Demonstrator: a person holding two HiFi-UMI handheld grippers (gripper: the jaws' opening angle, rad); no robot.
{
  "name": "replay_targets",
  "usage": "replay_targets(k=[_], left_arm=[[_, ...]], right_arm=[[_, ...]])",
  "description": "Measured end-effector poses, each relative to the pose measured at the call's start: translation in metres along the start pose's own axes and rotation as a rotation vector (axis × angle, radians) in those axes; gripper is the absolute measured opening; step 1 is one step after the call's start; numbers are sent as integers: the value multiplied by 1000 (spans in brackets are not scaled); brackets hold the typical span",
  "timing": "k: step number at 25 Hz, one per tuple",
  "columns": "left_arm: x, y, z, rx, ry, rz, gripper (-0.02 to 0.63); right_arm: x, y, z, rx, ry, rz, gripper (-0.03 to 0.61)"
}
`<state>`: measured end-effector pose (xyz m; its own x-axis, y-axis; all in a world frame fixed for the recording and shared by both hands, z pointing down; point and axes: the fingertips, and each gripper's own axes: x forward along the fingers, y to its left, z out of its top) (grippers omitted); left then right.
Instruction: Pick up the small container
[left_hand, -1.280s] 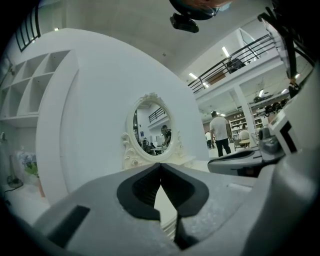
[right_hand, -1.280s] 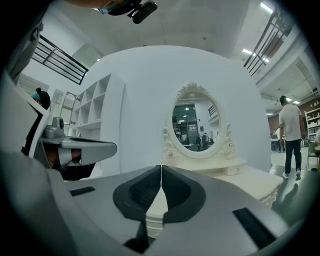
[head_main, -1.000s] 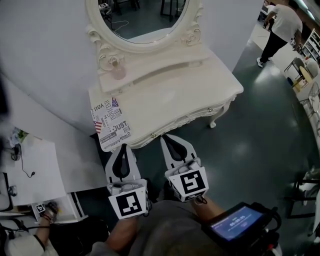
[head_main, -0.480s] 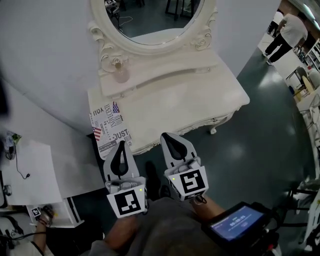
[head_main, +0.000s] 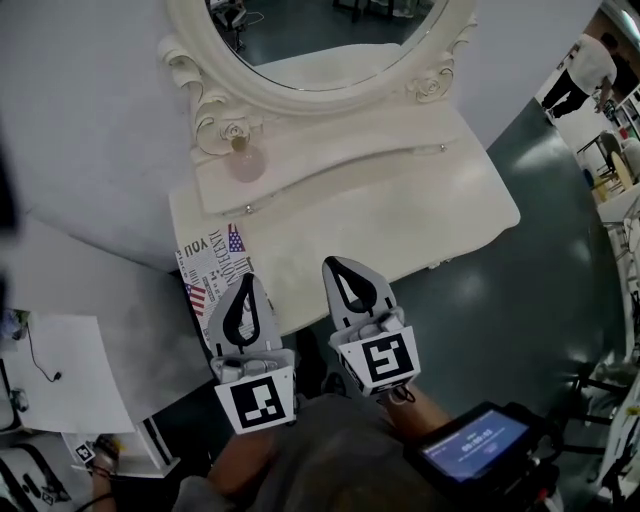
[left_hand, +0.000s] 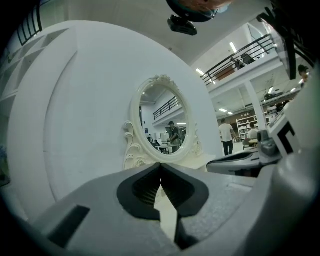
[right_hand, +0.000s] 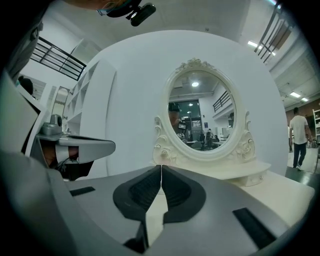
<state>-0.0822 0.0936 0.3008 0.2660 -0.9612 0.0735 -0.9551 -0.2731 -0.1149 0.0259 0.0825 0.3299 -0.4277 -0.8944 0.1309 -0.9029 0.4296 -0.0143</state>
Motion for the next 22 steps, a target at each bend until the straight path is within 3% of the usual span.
replay_targets(k=[10,22], left_arm=[[71,27,4,11,-11,-70,15],[117,36,23,5,-62,-94,15]], right_arm=[[69,-22,19,-20,3,-48,15],[101,-43,51,-61,-54,-80,15]])
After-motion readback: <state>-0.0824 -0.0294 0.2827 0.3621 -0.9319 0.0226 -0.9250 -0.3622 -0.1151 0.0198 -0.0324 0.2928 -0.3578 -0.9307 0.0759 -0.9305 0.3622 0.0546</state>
